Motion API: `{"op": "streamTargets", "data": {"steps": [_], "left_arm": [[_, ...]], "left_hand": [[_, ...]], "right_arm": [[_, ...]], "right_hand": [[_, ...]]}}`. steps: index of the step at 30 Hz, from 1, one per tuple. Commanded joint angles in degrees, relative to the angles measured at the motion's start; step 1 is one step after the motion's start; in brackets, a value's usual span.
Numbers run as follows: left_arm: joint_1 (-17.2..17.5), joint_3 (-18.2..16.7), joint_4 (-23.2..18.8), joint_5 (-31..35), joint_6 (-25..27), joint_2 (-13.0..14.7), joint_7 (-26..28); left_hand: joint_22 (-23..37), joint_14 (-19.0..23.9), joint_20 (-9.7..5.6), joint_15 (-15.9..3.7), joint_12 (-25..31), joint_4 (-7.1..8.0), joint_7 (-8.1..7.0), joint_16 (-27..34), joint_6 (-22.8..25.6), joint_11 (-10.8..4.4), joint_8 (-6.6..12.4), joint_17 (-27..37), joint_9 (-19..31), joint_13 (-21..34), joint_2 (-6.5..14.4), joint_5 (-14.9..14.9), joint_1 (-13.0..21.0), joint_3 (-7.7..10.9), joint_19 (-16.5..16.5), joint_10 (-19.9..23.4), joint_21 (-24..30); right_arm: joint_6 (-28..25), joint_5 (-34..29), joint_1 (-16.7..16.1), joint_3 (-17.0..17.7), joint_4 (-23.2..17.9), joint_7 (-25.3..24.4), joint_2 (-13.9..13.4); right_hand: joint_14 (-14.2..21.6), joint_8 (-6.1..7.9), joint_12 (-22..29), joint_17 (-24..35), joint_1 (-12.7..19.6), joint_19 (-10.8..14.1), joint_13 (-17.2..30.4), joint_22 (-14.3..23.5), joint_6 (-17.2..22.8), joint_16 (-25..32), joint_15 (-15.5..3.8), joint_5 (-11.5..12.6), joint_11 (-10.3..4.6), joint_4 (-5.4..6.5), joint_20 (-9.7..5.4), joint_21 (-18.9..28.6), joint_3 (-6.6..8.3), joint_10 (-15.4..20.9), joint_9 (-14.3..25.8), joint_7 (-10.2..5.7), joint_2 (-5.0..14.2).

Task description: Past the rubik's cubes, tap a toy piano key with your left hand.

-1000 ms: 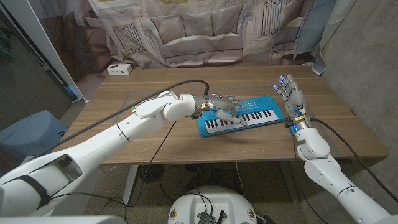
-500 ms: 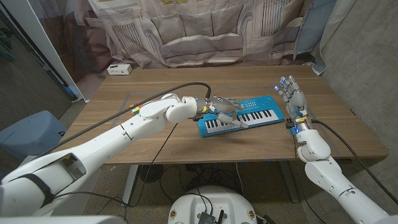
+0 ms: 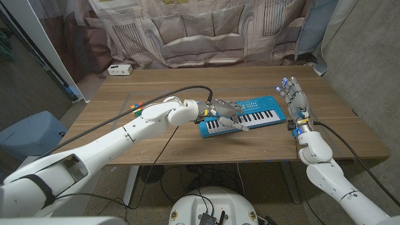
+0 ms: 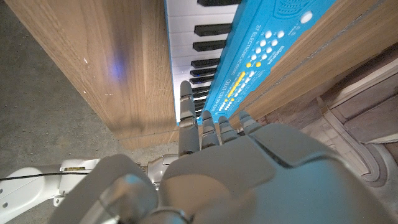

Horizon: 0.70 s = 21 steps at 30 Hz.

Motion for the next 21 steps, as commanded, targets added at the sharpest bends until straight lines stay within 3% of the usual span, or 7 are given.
{"op": "streamTargets", "data": {"steps": [1,8,14,21], "left_arm": [[1.2,0.4,0.1,2.8,-0.1,0.4,2.9],[1.7,0.7,1.9,2.7,-1.6,0.1,5.3],[1.9,0.8,3.1,2.9,-2.6,0.1,7.1],[2.0,0.9,3.5,4.3,-2.8,0.1,9.0]], "left_hand": [[0.2,0.6,0.04,0.08,0.3,-0.13,-0.85,0.3,-0.3,-0.05,-0.11,0.2,0.1,0.1,0.5,0.4,-0.5,-0.10,0.6,0.7,0.4],[0.2,-2.0,-0.50,-0.24,-0.9,-0.13,-0.95,-0.9,-1.6,-0.32,-0.30,0.2,0.1,0.1,1.2,0.8,-1.0,-0.04,-1.6,-2.3,-0.5],[0.3,-7.7,-1.37,-0.29,-2.5,-0.12,-1.76,-1.7,-4.6,-1.34,-0.43,0.2,0.0,0.1,1.7,1.3,-1.8,-0.10,-6.9,-8.9,-1.4],[0.4,-9.0,-1.67,-0.54,-2.6,-0.12,-1.76,-1.5,-3.3,-1.80,0.26,0.2,0.0,0.1,1.9,1.5,-2.0,-0.06,-8.0,-10.9,-1.2]], "right_arm": [[0.3,0.0,-0.2,-0.1,0.0,0.1,0.3],[0.4,-0.2,-0.3,-0.1,0.1,0.4,0.0],[0.2,0.0,-0.5,-0.1,0.0,0.2,0.1],[0.2,-0.2,-0.5,-0.1,0.0,0.2,0.1]], "right_hand": [[0.3,-0.05,0.0,0.3,0.3,0.1,0.3,0.2,0.4,-0.2,0.39,0.1,-0.06,-0.13,0.40,0.0,-0.12,0.3,0.2,0.14,0.25],[0.3,-0.05,0.0,0.3,0.3,0.1,0.3,0.2,0.4,-0.2,0.45,0.1,-0.05,-0.13,0.46,0.0,-0.15,0.3,0.2,0.07,0.25],[0.4,-0.07,0.0,0.3,0.3,0.1,0.3,0.2,0.4,-0.2,0.46,0.1,-0.10,-0.13,0.49,0.0,-0.18,0.3,0.2,0.08,0.25],[0.4,-0.08,0.0,0.3,0.2,0.1,0.3,0.2,0.4,-0.2,0.53,0.1,-0.10,-0.11,0.54,0.0,-0.24,0.4,0.2,0.04,0.25]]}}
